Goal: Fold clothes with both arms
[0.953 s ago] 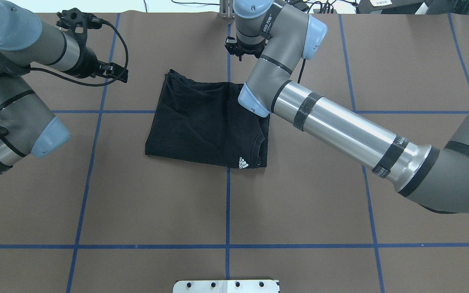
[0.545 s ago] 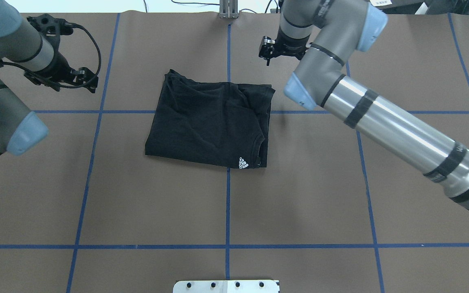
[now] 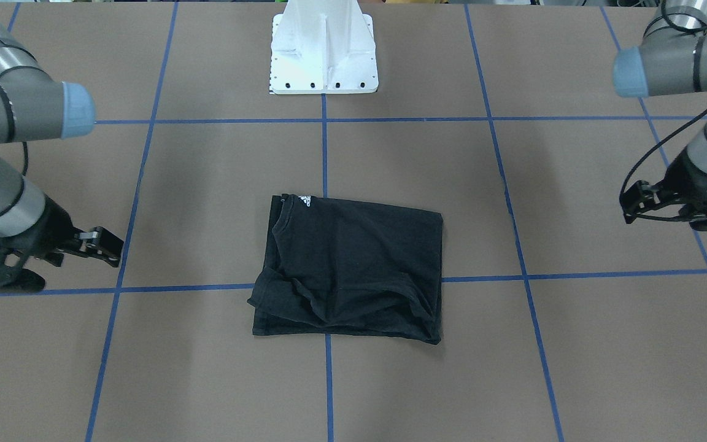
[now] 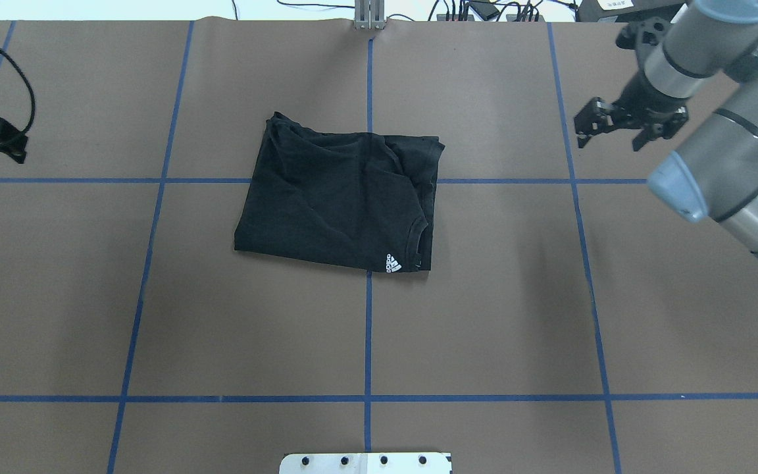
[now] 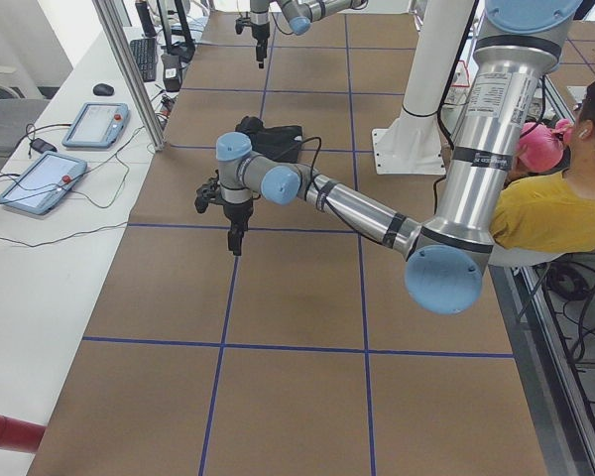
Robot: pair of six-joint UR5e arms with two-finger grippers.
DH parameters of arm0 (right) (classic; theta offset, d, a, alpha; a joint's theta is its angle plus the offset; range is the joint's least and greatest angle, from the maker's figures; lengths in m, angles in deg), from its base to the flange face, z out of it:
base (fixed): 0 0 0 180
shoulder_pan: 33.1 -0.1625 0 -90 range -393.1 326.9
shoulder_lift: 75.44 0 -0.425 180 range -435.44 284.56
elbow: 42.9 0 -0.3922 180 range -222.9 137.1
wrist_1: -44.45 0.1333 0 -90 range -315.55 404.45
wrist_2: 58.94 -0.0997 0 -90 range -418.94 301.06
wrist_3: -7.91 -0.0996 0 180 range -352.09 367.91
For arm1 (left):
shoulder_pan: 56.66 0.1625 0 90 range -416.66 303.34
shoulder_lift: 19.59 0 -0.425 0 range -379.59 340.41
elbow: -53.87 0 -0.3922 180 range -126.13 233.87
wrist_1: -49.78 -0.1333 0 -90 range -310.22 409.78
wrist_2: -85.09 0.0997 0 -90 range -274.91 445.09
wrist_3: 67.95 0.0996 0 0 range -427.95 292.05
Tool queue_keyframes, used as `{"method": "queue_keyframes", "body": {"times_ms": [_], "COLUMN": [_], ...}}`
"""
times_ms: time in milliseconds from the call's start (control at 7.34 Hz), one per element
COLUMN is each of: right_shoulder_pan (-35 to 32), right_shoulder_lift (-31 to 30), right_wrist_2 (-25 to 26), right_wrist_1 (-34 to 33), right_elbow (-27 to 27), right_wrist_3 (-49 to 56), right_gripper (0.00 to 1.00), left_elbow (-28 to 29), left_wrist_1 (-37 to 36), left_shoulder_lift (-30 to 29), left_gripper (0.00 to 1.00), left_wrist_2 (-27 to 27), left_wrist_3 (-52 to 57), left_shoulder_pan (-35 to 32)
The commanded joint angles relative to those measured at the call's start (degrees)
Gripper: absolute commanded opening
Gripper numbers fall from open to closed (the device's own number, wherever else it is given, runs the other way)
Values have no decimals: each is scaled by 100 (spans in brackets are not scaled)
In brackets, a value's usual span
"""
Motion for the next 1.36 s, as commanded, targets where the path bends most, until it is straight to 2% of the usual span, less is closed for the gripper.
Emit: {"method": "queue_keyframes", "body": {"times_ms": [0, 272, 409, 545, 681, 817, 1226], "right_shoulder_pan": [-537, -1291, -1696, -2100, -2522, -2796, -2869], "right_shoulder_lift": [-1348, -2307, -2738, -3195, -3460, -3619, -3700], "right_wrist_2": [-12, -21, -65, -161, -171, -179, -153], "right_wrist_1": [-4, 23, 14, 49, 58, 58, 67], "right_elbow": [-426, -409, -392, -374, -357, -330, -181], "right_wrist_3": [1452, 2901, 3623, 3839, 3868, 3990, 4299], "right_gripper": [100, 100, 100, 100, 100, 100, 100], "left_elbow": [95, 261, 288, 271, 245, 192, 140], "left_wrist_1": [-39, -65, -483, -1140, -1260, -1261, -919], "left_shoulder_lift": [741, 1200, 1289, 1159, 1123, 1201, 1281], "left_gripper": [100, 100, 100, 100, 100, 100, 100], "left_wrist_2": [-156, -156, -156, -209, -514, -1030, -1272], "left_wrist_3": [1939, 3206, 3326, 3336, 3336, 3345, 3345], "left_shoulder_pan": [-953, -1701, -1818, -2167, -2301, -2416, -2470]}}
